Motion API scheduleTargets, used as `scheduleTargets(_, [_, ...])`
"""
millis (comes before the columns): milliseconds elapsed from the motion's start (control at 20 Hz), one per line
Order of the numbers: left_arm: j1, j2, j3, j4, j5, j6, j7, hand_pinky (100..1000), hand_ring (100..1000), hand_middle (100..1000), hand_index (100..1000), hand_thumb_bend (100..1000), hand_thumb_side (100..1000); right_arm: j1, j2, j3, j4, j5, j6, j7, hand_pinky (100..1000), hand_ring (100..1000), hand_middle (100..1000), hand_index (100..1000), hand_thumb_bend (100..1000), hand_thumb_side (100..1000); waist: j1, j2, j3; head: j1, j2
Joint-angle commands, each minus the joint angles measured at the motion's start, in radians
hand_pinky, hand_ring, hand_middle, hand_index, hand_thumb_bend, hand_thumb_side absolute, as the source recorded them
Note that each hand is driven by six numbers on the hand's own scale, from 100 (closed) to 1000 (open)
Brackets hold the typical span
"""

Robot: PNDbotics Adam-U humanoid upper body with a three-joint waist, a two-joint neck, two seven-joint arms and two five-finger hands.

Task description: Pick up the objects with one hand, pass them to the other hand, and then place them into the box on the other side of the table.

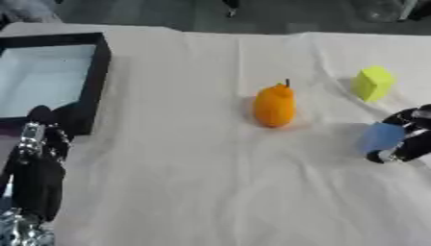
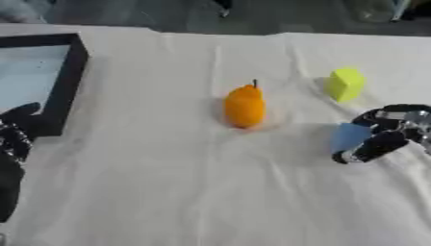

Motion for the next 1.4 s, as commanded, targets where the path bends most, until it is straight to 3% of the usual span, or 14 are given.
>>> scheduleTargets(50, [-0.005, 0.007, 0.006, -0.019, -0.004, 0.000, -0.001, 1000, 821, 819, 776, 159, 888, -0.016, -0.024, -0.009, -0.003, -0.010, 0.121, 0.124, 933, 979, 932, 941, 482, 258, 0.011, -0.004, 0.000, 0.002, -0.010])
scheduleTargets(900, [-0.006, 0.005, 0.006, -0.019, -0.004, 0.000, -0.001, 1000, 821, 819, 775, 157, 886, 0.006, -0.028, -0.013, -0.022, -0.051, 0.121, 0.067, 903, 934, 849, 868, 461, 223, 0.013, -0.004, -0.001, 0.003, -0.005])
scheduleTargets(1400, [-0.006, 0.006, 0.007, -0.019, -0.002, -0.002, -0.001, 1000, 820, 820, 775, 159, 882, 0.012, -0.029, -0.012, -0.019, -0.049, 0.121, -0.005, 883, 869, 727, 691, 504, 151, 0.009, -0.008, 0.002, 0.003, -0.004])
